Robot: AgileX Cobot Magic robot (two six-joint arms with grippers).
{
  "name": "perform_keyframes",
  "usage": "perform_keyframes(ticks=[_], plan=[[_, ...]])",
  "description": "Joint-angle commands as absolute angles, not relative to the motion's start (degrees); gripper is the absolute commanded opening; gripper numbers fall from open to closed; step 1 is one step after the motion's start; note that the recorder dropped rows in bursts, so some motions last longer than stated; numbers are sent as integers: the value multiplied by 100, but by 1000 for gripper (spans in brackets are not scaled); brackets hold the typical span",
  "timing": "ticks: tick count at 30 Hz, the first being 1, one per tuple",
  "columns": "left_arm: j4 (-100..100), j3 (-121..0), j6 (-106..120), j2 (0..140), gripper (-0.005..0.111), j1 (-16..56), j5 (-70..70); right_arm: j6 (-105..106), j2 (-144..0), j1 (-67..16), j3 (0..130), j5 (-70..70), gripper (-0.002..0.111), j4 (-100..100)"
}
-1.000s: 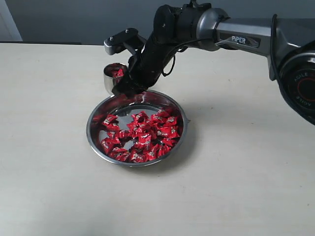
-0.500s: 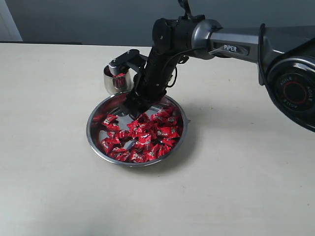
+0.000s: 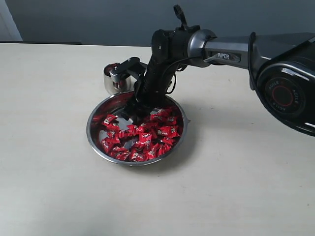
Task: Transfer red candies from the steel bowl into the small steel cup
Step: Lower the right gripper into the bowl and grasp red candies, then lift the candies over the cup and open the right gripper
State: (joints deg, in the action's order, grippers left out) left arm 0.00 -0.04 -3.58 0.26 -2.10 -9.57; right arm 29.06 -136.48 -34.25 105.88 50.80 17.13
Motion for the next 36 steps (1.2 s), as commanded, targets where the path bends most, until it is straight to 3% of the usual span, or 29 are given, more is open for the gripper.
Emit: perform_keyframes(ticks=[1, 4, 5, 9, 15, 29, 36], plan=[[0, 0, -383, 0, 0, -217, -939, 2932, -13645, -3401, 10603, 4895, 53, 1826], [0, 0, -383, 0, 0, -217, -939, 2932, -13645, -3401, 10603, 4895, 37, 1866], [0, 0, -383, 0, 0, -217, -939, 2932, -13645, -3401, 10603, 4895, 26, 1894], [0, 0, -383, 0, 0, -217, -939, 2932, -13596, -3401, 10603, 4905, -1, 1998], [0, 0, -383, 0, 0, -217, -939, 2932, -13363, -3401, 10603, 4563, -1, 2001], [0, 0, -383, 0, 0, -217, -939, 2932, -13154, -3401, 10603, 2237, -1, 2564], [0, 0, -383, 0, 0, -217, -939, 3002, -13176, -3401, 10603, 1871, -1, 2611]])
